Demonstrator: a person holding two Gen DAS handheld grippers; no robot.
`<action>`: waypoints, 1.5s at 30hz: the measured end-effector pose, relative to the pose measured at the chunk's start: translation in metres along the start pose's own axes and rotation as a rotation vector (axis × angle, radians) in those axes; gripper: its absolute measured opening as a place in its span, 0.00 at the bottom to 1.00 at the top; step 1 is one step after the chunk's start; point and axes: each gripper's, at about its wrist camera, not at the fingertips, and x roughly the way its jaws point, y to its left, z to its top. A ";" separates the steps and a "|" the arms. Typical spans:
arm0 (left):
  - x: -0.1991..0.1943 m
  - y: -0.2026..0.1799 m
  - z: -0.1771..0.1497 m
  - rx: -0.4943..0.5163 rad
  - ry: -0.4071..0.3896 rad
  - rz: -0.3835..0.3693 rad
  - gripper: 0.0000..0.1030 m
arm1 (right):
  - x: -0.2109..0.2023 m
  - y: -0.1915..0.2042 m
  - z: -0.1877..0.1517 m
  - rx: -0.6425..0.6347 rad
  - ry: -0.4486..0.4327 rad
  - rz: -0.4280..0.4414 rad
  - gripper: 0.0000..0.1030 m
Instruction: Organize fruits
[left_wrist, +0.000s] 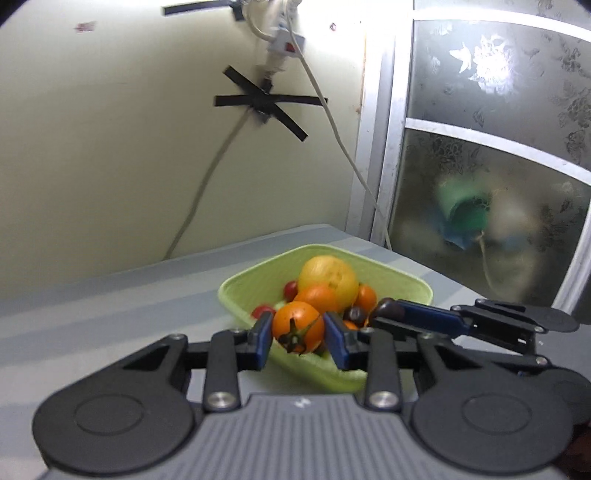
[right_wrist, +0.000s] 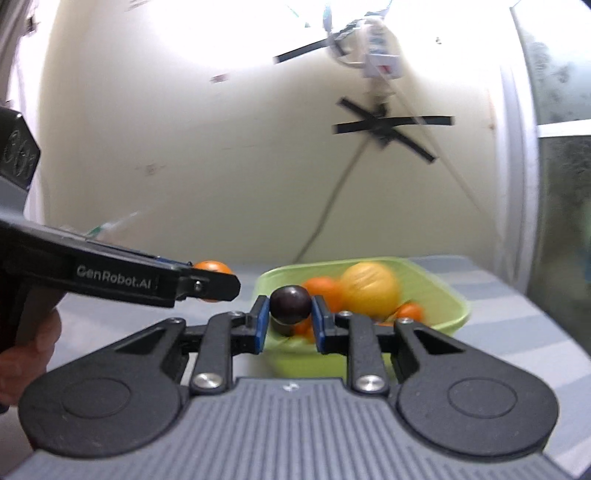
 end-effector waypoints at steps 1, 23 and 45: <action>0.009 -0.002 0.003 0.003 0.005 0.000 0.30 | 0.006 -0.005 0.001 0.003 0.004 -0.012 0.27; 0.000 0.015 0.009 -0.119 -0.043 0.107 0.51 | 0.006 -0.063 -0.008 0.314 -0.036 -0.055 0.47; -0.097 -0.012 -0.075 -0.080 -0.006 0.202 0.99 | -0.050 0.010 -0.044 0.388 0.105 0.054 0.52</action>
